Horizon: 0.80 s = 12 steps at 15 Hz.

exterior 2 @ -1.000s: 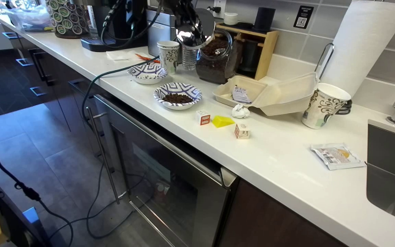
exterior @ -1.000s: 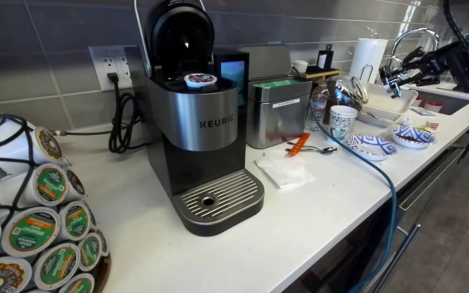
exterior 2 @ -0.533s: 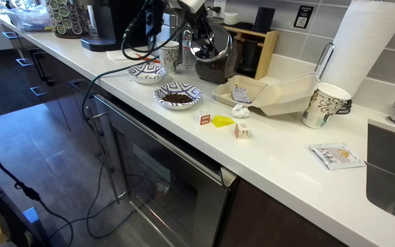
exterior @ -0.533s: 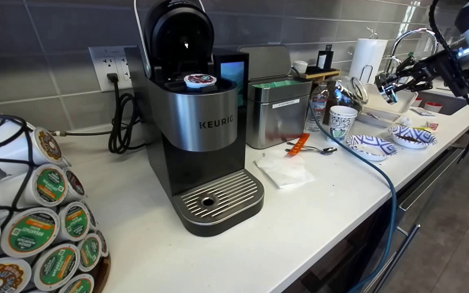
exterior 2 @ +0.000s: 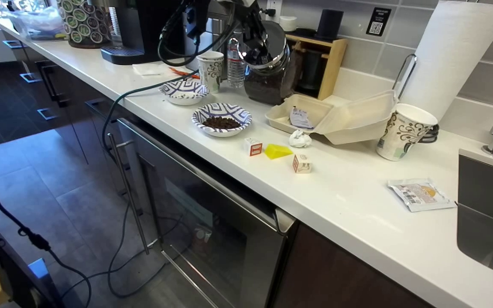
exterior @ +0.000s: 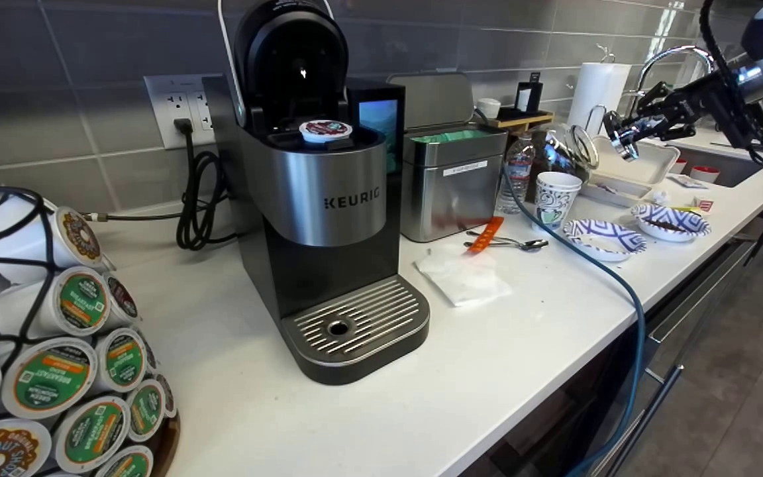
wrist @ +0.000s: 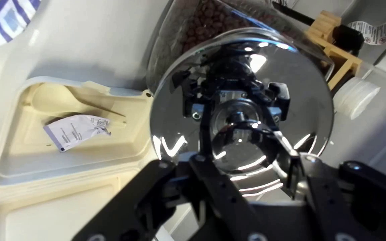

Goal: Put the silver lid on the transparent container

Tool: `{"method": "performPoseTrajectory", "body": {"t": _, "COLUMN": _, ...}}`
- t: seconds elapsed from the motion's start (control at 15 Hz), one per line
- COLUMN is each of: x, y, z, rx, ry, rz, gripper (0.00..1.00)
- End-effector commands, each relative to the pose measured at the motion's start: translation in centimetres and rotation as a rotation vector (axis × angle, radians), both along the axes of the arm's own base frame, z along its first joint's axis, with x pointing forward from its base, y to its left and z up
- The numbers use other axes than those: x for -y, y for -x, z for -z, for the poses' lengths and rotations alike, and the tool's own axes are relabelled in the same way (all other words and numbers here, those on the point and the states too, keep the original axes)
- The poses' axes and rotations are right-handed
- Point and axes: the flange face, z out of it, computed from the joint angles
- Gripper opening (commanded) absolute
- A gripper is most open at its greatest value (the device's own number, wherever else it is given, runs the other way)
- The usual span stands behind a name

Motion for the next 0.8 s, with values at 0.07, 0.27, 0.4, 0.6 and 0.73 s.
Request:
{"method": "performPoseTrajectory", "body": {"t": 0.07, "x": -0.6, "y": -1.2, "z": 0.8, "rx": 0.007, "ry": -0.013, "rz": -0.01, "gripper": 0.21}}
{"method": "performPoseTrajectory", "body": {"t": 0.27, "x": -0.9, "y": -1.9, "z": 1.0, "rx": 0.018, "ry": 0.01, "rz": 0.008, "gripper": 0.21}}
{"method": "performPoseTrajectory", "body": {"t": 0.4, "x": -1.3, "y": -2.4, "z": 1.1, "rx": 0.03, "ry": 0.019, "rz": 0.012, "gripper": 0.21}}
{"method": "performPoseTrajectory", "body": {"t": 0.6, "x": -2.0, "y": -3.2, "z": 1.7, "rx": 0.031, "ry": 0.035, "rz": 0.01, "gripper": 0.21}}
{"method": "performPoseTrajectory", "body": {"t": 0.73, "x": -2.3, "y": -3.6, "z": 2.1, "rx": 0.025, "ry": 0.038, "rz": 0.008, "gripper": 0.21}}
